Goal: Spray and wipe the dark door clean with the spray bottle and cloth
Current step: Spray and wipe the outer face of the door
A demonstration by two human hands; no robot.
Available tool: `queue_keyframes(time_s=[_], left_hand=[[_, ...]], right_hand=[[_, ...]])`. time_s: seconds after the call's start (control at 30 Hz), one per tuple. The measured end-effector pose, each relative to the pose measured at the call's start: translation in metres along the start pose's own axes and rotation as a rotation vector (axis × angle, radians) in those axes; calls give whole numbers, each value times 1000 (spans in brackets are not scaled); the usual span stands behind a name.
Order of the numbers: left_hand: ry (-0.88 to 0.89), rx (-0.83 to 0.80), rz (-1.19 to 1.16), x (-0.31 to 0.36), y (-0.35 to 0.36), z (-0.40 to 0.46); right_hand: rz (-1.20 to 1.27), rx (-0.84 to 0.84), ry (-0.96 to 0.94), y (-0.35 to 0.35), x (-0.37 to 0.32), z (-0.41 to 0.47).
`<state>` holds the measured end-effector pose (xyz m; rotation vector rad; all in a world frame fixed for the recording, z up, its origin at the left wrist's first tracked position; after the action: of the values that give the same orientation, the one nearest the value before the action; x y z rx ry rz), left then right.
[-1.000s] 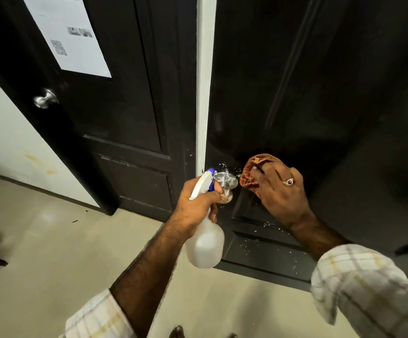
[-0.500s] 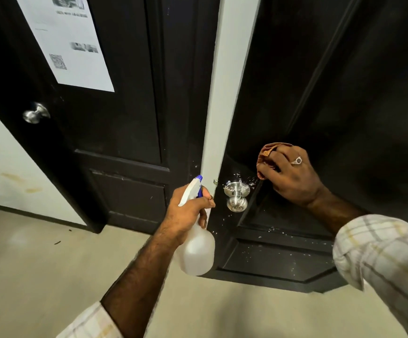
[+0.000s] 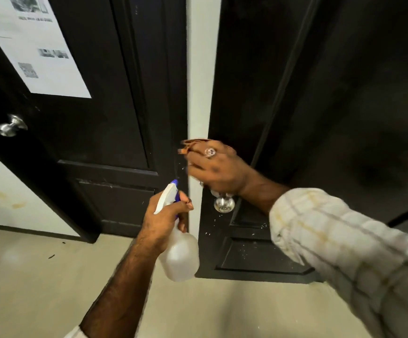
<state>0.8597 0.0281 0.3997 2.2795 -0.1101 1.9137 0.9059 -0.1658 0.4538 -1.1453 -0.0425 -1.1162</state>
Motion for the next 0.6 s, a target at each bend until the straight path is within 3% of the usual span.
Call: queue_keyframes(time_s=[0.2,0.4,0.5,0.6], left_hand=[[-67,72,-91,-14,-22,-6],[-43,-52,10,-15,7,-24],[-37,-160,27,-19,50,-27],[-6,-265,53,-25,110,-33]], right_hand=[[194,7,245,-8,-18,58],[468,311,690,-57,-13,-57],[541,365,1058,-62,-9,-136],[843,578,1632,-59,-8,-204]])
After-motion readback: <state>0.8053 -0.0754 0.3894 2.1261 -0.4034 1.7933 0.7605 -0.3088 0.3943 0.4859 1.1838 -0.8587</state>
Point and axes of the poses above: each hand's wrist, its own z-axis towards the middle knuckle, its own y-axis out of the palm, x = y × z, the point moved 2 cm from there along z, towards the middle knuckle, and after that the axes turned 5 degrees about y, right-handed, at the moved point
